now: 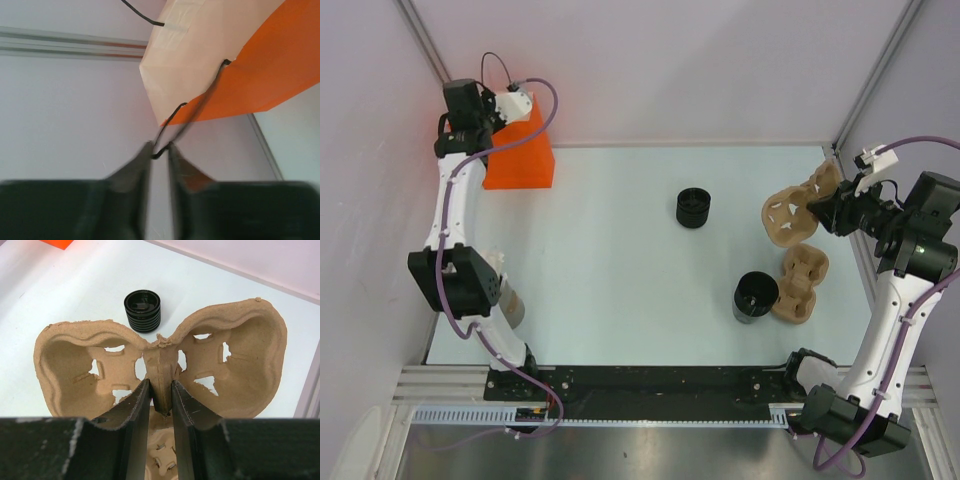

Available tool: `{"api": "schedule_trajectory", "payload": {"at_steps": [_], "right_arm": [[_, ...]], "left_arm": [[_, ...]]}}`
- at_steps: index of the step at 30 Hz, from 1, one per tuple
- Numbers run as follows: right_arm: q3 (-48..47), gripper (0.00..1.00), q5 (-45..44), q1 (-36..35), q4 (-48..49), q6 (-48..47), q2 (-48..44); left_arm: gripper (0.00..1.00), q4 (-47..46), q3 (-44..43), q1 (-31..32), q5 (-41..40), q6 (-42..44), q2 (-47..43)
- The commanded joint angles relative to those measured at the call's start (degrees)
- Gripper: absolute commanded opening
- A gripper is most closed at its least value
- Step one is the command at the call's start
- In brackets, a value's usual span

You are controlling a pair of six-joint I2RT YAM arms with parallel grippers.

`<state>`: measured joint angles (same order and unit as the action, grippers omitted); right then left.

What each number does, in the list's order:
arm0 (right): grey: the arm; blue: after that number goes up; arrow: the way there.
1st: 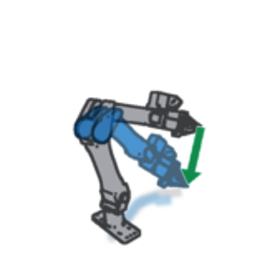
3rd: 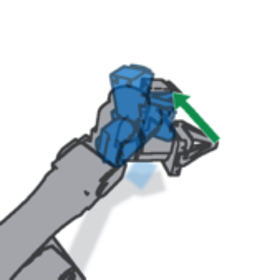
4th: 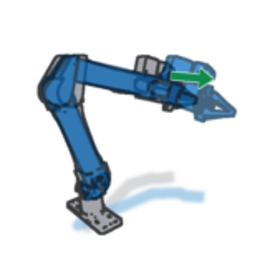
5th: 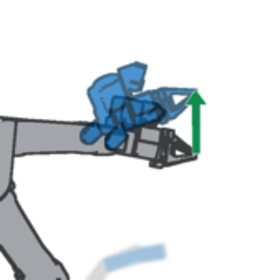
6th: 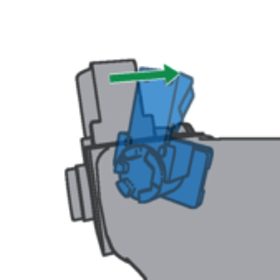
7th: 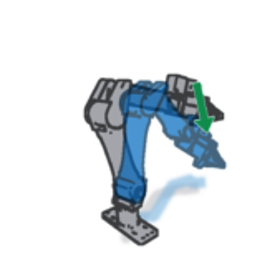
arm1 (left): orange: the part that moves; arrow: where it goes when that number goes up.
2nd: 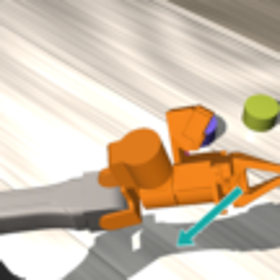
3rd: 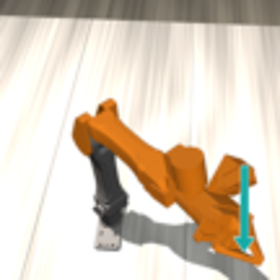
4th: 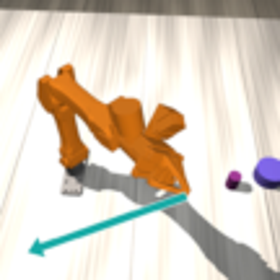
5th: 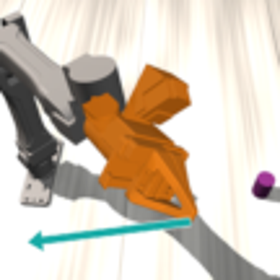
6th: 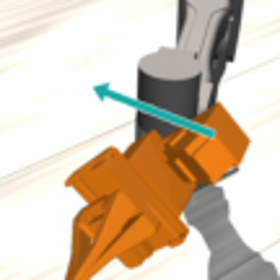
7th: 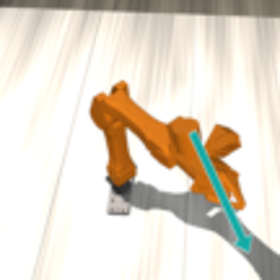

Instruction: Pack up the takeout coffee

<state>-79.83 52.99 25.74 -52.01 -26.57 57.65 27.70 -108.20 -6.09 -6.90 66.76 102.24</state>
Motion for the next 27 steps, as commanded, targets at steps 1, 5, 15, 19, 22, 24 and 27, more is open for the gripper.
{"api": "schedule_trajectory", "payload": {"at_steps": [1, 5, 15, 19, 22, 24, 27], "right_arm": [[-0.1, 0.27, 0.8, 0.4, 0.5, -0.6, -1.3], [-0.1, 0.28, 0.8, 0.3, 0.5, -0.7, -1.5], [-0.2, 0.28, 0.6, 0.3, 0.4, -0.9, -1.8], [-0.1, 0.27, 0.5, 0.3, 0.4, -1.0, -1.8], [-0.1, 0.27, 0.5, 0.2, 0.3, -1.0, -1.8], [-0.1, 0.27, 0.4, 0.2, 0.4, -1.0, -1.9], [-0.1, 0.28, 0.4, 0.1, 0.3, -1.1, -1.9]], "left_arm": [[0.0, 1.1, -1.8, 1.2, -1.1, 0.9, -0.7], [0.0, 1.8, -3.1, 2.0, -1.4, -0.8, -1.3], [0.0, 8.1, -3.3, 11.7, -0.9, -6.4, -6.1], [0.0, 12.0, -3.6, 18.3, -2.3, -10.1, -7.7], [0.0, 14.3, -3.8, 23.0, -4.3, -12.8, -8.4], [0.0, 16.2, -4.3, 26.6, -7.0, -14.8, -8.4], [0.0, 19.2, -5.9, 30.7, -9.7, -17.5, -7.8]]}}
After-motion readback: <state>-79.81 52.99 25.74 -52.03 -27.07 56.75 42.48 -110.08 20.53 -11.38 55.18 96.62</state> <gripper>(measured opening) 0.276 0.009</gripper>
